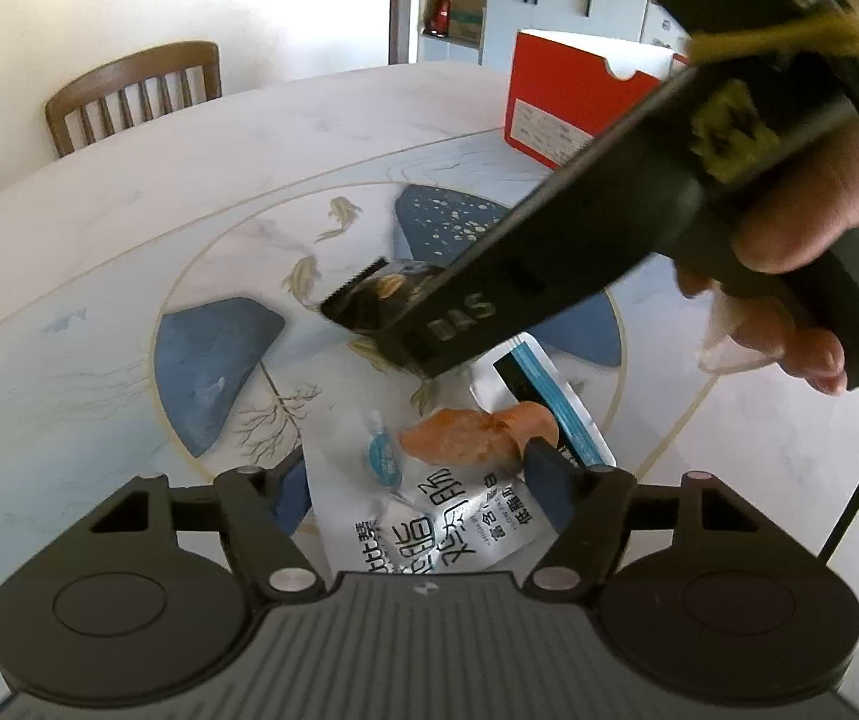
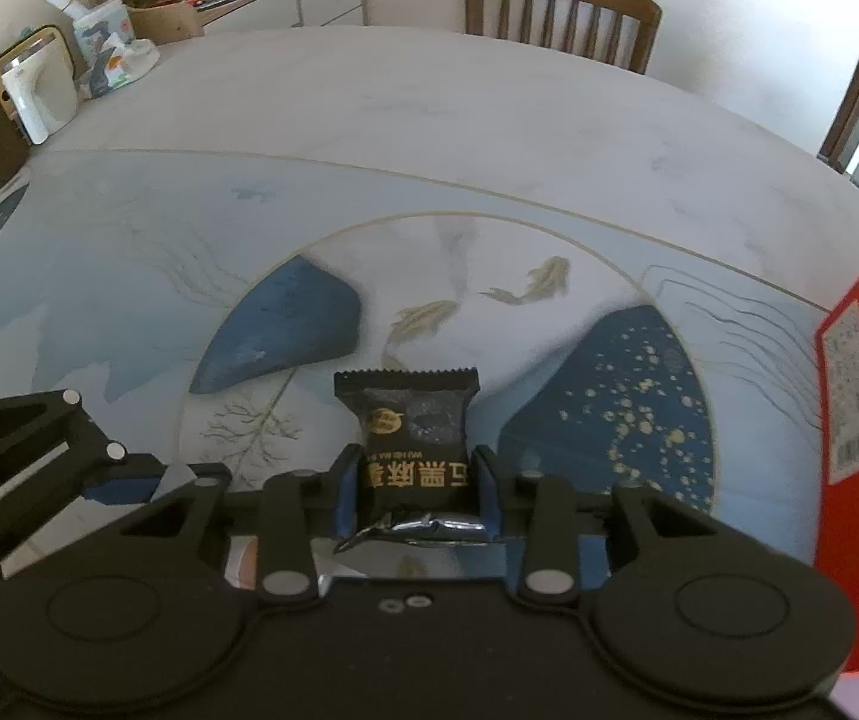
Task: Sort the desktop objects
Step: 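Grasp the white printed snack bag with the left gripper while the right gripper grasps the black snack packet, then carry the white snack bag and black packet with both grippers over the red shoebox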
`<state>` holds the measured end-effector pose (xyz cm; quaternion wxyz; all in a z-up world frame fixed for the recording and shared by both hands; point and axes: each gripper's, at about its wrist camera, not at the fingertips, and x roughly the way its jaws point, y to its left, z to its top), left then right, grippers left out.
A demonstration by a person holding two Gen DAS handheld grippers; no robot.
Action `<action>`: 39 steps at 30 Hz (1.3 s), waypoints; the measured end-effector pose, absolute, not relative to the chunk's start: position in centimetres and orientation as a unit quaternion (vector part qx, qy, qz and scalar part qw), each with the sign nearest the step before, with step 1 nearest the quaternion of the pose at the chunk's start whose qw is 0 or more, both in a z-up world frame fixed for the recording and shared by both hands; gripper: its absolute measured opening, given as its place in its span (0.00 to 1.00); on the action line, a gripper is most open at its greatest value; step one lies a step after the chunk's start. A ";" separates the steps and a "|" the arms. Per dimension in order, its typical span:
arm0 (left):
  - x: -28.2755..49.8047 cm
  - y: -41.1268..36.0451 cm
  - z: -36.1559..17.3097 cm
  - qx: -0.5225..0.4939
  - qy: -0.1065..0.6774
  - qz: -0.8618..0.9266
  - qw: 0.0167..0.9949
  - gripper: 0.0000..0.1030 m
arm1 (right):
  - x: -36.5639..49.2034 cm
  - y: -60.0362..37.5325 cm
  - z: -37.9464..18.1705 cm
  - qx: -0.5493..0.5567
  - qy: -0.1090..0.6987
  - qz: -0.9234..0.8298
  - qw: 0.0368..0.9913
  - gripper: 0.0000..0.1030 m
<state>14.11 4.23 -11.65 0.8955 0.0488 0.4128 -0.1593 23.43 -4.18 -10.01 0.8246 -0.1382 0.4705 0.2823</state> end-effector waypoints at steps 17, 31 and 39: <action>12.4 4.6 -9.9 -0.003 0.408 -0.166 0.898 0.30 | 20.3 -10.0 -6.9 -0.114 0.453 0.259 0.845 0.34; 11.2 3.4 -7.8 -0.055 0.415 -0.175 0.891 0.05 | 15.9 -14.6 -4.8 -0.101 0.447 0.263 0.849 0.34; 11.3 1.7 -6.3 -0.062 0.404 -0.185 0.894 0.05 | 14.6 -17.5 -3.8 -0.110 0.449 0.246 0.852 0.34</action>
